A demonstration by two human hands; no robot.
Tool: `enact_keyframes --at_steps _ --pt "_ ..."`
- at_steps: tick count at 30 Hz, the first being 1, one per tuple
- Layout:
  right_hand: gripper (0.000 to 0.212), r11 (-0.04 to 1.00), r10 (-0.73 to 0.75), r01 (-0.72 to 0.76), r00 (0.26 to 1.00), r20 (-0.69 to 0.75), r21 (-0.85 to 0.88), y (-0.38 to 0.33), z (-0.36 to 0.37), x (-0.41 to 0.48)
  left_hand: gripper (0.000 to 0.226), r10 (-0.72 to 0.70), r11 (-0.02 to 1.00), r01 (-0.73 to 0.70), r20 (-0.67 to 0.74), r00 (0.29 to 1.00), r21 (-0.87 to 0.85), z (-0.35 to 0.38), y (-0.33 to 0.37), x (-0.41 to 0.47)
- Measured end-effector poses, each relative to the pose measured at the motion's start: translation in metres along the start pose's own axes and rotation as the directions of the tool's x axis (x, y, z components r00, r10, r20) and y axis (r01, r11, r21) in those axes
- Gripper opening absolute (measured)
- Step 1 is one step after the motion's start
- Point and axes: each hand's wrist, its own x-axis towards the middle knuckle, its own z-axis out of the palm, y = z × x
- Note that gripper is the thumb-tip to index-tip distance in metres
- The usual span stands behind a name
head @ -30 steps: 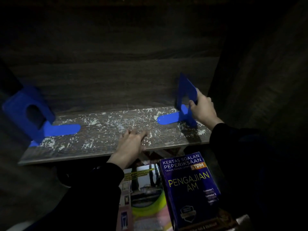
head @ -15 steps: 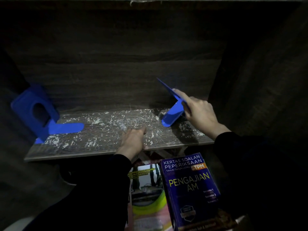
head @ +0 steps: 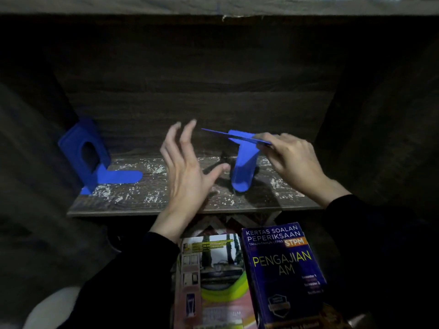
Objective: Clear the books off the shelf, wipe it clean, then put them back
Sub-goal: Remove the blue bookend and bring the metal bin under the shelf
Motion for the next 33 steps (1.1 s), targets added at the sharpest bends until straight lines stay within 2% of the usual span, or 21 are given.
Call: enact_keyframes --at_steps 1,3,5,6,9,11,13,15,18,20,22,24,26,27,30,33 --pt "0.024 0.999 -0.004 0.003 0.999 0.035 0.034 -0.009 -0.007 0.009 0.091 0.076 0.997 -0.076 -0.012 0.997 0.034 -0.015 0.004 0.006" --pt "0.016 0.984 0.016 -0.046 0.985 0.171 0.170 -0.027 -0.013 0.026 0.067 0.204 0.973 -0.205 0.023 0.979 0.105 -0.040 0.005 0.012" --pt "0.007 0.919 0.011 -0.131 0.952 0.306 0.373 -0.045 -0.007 0.039 0.039 0.272 0.953 -0.275 0.040 0.961 0.127 -0.062 -0.001 0.007" --pt "0.010 0.859 -0.008 -0.175 0.935 0.355 0.481 -0.055 -0.001 0.043 0.032 0.266 0.956 -0.271 0.058 0.962 0.115 -0.072 -0.004 -0.001" --pt "0.026 0.631 -0.118 -0.310 0.867 0.483 0.711 -0.089 0.025 0.041 0.037 0.115 0.980 -0.141 0.180 0.977 0.139 -0.098 -0.012 -0.035" --pt "0.029 0.523 -0.167 -0.407 0.812 0.559 0.749 -0.111 0.048 0.030 0.046 -0.018 0.980 -0.038 0.279 0.960 0.195 -0.110 -0.022 -0.059" --pt "0.026 0.473 -0.157 -0.472 0.786 0.598 0.744 -0.129 0.080 0.011 0.057 -0.156 0.963 0.060 0.365 0.918 0.261 -0.117 -0.038 -0.081" --pt "0.022 0.496 -0.034 -0.530 0.780 0.625 0.688 -0.140 0.122 -0.026 0.070 -0.266 0.924 0.104 0.423 0.866 0.369 -0.118 -0.055 -0.104" --pt "0.036 0.655 0.166 -0.580 0.737 0.656 0.485 -0.145 0.179 -0.104 0.062 -0.466 0.832 0.209 0.445 0.764 0.513 -0.109 -0.089 -0.137" --pt "0.046 0.763 0.199 -0.581 0.627 0.753 0.283 -0.149 0.204 -0.155 0.062 -0.581 0.769 0.267 0.459 0.673 0.581 -0.098 -0.116 -0.158" --pt "0.056 0.818 0.259 -0.567 0.511 0.820 0.095 -0.159 0.217 -0.196 0.070 -0.669 0.725 0.355 0.479 0.568 0.591 -0.086 -0.140 -0.176" --pt "0.076 0.865 0.262 -0.501 0.466 0.845 0.008 -0.167 0.236 -0.228 0.074 -0.746 0.661 0.457 0.458 0.482 0.596 -0.076 -0.158 -0.191" --pt "0.087 0.897 0.264 -0.435 0.375 0.889 -0.083 -0.178 0.250 -0.251 0.075 -0.802 0.596 0.544 0.404 0.440 0.591 -0.070 -0.176 -0.199" --pt "0.093 0.886 0.281 -0.450 0.326 0.903 -0.114 -0.182 0.256 -0.263 0.075 -0.818 0.575 0.573 0.391 0.421 0.584 -0.069 -0.184 -0.200" --pt "0.097 0.867 0.282 -0.486 0.295 0.913 -0.111 -0.186 0.266 -0.284 0.067 -0.833 0.553 0.611 0.393 0.389 0.567 -0.066 -0.208 -0.197" --pt "0.098 0.866 0.290 -0.486 0.295 0.910 -0.118 -0.186 0.271 -0.290 0.061 -0.832 0.554 0.622 0.385 0.399 0.553 -0.058 -0.220 -0.202"
